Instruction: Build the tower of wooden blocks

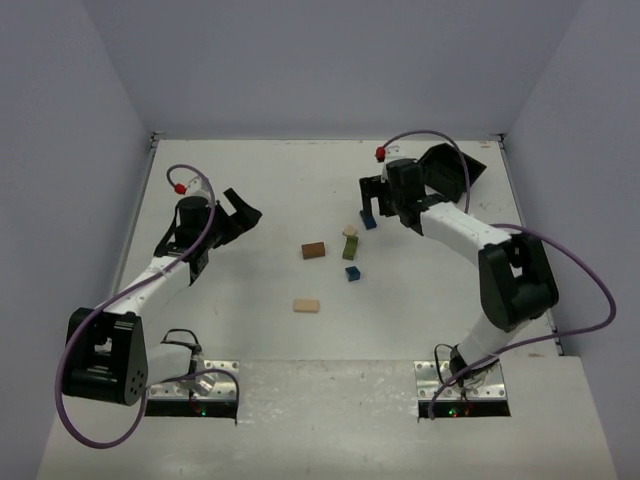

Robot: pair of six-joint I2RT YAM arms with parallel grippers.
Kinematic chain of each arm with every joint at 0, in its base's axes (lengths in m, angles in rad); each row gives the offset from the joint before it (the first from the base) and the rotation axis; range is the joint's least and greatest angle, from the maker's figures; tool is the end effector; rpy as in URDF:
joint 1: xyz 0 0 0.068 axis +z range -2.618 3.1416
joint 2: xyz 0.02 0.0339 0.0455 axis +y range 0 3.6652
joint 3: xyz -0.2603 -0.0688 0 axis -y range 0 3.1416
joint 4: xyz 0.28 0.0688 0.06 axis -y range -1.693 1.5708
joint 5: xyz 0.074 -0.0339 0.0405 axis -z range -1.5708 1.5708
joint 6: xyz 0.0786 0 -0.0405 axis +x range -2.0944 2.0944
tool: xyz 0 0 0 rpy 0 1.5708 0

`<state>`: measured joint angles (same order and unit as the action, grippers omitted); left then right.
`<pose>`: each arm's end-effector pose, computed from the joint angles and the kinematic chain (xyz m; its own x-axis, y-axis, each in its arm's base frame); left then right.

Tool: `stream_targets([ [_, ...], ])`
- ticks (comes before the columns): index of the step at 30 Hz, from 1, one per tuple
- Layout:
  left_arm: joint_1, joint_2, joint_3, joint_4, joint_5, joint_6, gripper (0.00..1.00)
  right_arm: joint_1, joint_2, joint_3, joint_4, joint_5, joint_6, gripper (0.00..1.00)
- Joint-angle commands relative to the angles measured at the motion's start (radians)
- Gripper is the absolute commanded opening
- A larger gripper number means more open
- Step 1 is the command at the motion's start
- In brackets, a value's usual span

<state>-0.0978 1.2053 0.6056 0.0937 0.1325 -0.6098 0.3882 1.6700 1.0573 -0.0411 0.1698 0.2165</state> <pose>0.3223 -0.0421 0.1745 -0.5167 -0.5197 -0.6804 -0.1026 0.8265 -0.5534 0.4026 0.1503 0.1685 -0.6033 -0.0180 -0.7973 -0.1222 0.9900 0.0701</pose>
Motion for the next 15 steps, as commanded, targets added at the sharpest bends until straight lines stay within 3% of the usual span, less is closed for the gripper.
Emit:
stream_targets([
  [1, -0.008, 0.018, 0.017, 0.052, -0.014, 0.010, 1.00, -0.009, 0.126, 0.111, -0.074, -0.012, 0.052, 0.99],
  [8, -0.008, 0.057, 0.029, 0.061, -0.007, 0.010, 1.00, -0.021, 0.262, 0.205, -0.082, -0.029, 0.007, 0.98],
  [15, -0.008, 0.098, 0.047, 0.056, -0.010, 0.012, 1.00, -0.022, 0.347, 0.244, -0.086, -0.030, -0.044, 0.84],
])
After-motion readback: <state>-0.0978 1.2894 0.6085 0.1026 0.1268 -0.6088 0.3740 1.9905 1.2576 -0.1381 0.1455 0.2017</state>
